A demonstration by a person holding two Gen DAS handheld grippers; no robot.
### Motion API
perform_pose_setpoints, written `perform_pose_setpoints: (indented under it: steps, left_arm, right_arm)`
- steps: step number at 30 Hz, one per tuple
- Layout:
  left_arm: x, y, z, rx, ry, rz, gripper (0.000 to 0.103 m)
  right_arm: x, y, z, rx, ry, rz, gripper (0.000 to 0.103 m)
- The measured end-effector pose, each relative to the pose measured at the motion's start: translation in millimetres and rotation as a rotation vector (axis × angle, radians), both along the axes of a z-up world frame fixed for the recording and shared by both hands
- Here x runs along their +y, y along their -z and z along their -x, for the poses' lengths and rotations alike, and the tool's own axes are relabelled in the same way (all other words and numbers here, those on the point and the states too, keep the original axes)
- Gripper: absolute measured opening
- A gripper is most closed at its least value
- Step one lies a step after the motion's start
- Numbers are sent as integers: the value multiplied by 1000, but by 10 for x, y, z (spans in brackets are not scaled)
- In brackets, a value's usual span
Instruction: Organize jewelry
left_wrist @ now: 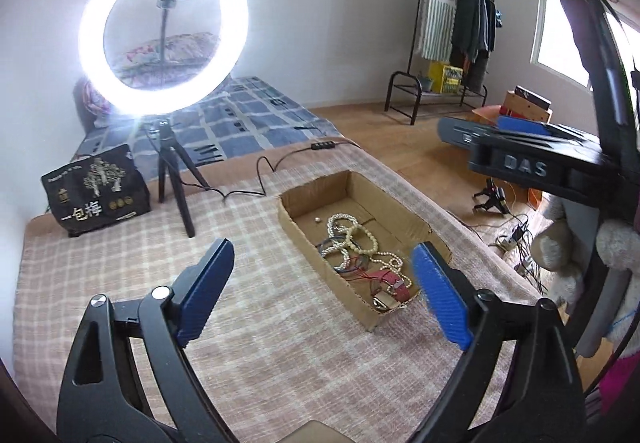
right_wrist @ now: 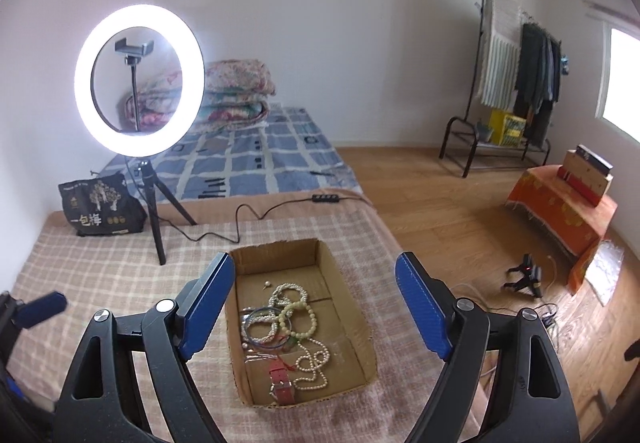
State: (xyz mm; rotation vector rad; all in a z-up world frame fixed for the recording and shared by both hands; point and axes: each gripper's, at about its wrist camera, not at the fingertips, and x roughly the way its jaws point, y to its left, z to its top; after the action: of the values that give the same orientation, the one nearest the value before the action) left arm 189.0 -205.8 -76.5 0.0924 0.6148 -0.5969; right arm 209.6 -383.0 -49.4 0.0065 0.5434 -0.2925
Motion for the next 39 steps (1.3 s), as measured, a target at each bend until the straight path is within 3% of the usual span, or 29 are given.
perform_pose_setpoints:
  steps: [17,29,39]
  left_arm:
    - [455,-204,211,-73,-68,2,100]
    - [512,-338,307,-141,-105,-16,103]
    - [494,-344,328,-152,-111,-30,103]
  right_arm:
    - [246,67,558,-21,29,26,87]
    - [310,24,584,-56,24,19,87]
    - [310,31,601,-64,19,14,87]
